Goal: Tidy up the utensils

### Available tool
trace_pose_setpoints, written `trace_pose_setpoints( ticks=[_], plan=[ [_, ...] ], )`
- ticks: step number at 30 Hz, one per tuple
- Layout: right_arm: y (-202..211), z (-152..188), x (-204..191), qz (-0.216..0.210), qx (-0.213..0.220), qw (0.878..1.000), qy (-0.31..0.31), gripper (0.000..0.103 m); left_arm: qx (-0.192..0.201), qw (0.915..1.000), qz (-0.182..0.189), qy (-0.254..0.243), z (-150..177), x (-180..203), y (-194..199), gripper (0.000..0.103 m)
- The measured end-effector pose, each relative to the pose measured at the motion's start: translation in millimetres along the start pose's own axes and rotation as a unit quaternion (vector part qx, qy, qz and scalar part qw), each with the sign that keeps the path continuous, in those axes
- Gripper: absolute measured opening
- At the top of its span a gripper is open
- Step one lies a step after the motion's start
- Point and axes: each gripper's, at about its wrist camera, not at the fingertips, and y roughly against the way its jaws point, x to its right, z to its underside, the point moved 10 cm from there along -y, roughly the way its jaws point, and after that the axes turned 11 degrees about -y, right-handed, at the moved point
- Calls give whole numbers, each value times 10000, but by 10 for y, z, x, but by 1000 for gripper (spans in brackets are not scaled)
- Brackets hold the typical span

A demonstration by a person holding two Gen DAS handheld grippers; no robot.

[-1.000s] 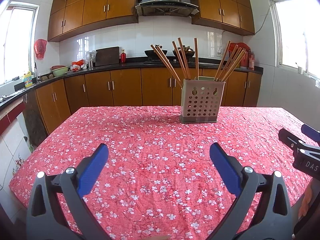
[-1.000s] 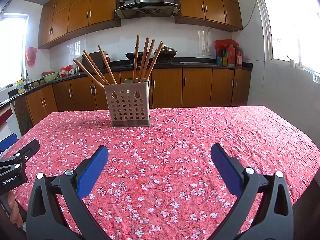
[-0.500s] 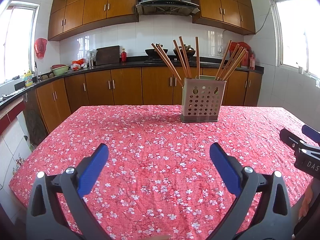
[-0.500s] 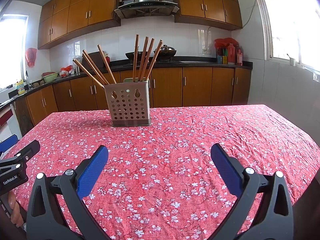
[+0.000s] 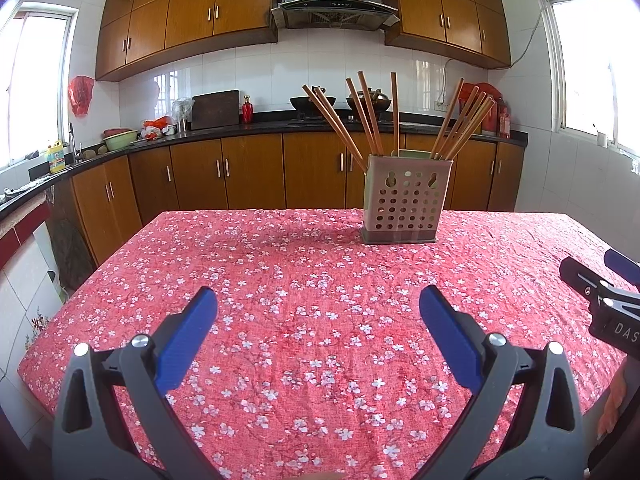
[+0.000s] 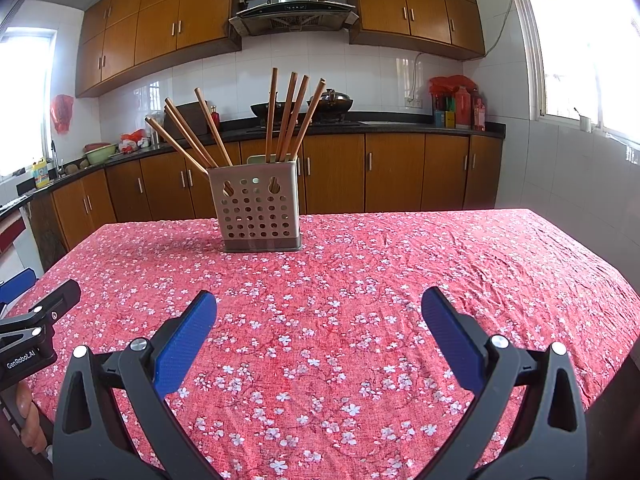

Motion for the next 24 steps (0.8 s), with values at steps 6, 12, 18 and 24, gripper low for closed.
trace_pose_setpoints(
  ticks=[6,12,18,24],
  plan=[
    [-3,-5,-4,3,1,10000,3,101,-11,10000,8,19,9,4,-9,99],
    [-3,-6,-3,-1,-3,10000,3,101,-20,10000,-4,12,12,3,-14,99],
    [-2,-8,-3,1,-4,10000,2,101,-48,10000,9,44,23,3,-26,99],
    [-7,-4,0,-1,-7,10000,3,101,-51,10000,-40,48,20,-13,-33,99]
  ],
)
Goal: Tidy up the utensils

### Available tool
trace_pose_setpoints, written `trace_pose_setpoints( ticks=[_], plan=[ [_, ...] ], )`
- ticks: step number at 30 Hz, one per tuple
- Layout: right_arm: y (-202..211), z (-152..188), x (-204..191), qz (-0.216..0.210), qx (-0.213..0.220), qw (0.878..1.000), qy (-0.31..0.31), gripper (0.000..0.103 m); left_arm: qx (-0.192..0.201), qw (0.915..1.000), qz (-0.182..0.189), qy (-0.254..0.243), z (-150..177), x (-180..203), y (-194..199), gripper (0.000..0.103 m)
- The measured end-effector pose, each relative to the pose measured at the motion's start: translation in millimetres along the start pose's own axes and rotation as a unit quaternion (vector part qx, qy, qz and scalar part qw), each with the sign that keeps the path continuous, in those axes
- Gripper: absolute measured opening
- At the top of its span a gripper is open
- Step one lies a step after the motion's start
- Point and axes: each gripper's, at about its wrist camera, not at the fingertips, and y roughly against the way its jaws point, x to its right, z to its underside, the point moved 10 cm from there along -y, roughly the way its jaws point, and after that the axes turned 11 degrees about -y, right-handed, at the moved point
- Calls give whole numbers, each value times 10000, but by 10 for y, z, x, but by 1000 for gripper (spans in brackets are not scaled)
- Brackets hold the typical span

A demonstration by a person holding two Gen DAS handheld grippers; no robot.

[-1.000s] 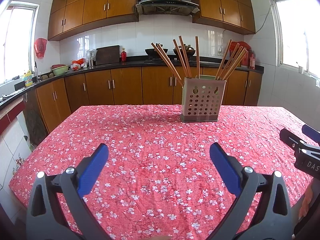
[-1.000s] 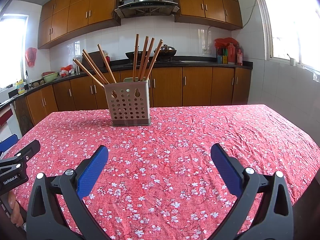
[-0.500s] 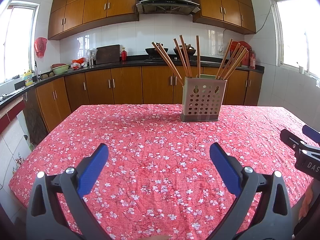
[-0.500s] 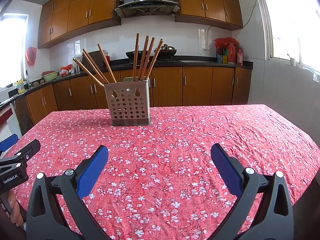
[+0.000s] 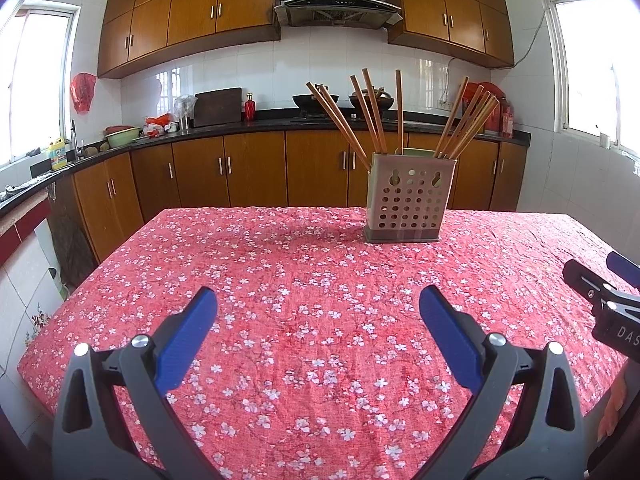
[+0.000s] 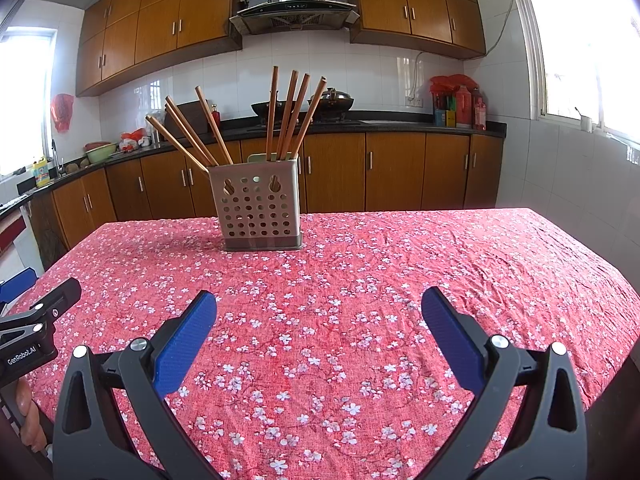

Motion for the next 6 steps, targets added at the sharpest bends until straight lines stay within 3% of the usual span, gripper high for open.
trace_pose_setpoints(
  ticks=[6],
  plan=[
    [1,-4,6,-3,2,10000,-3,101,-56,10000,15,22,5,3,-15,99]
  ],
)
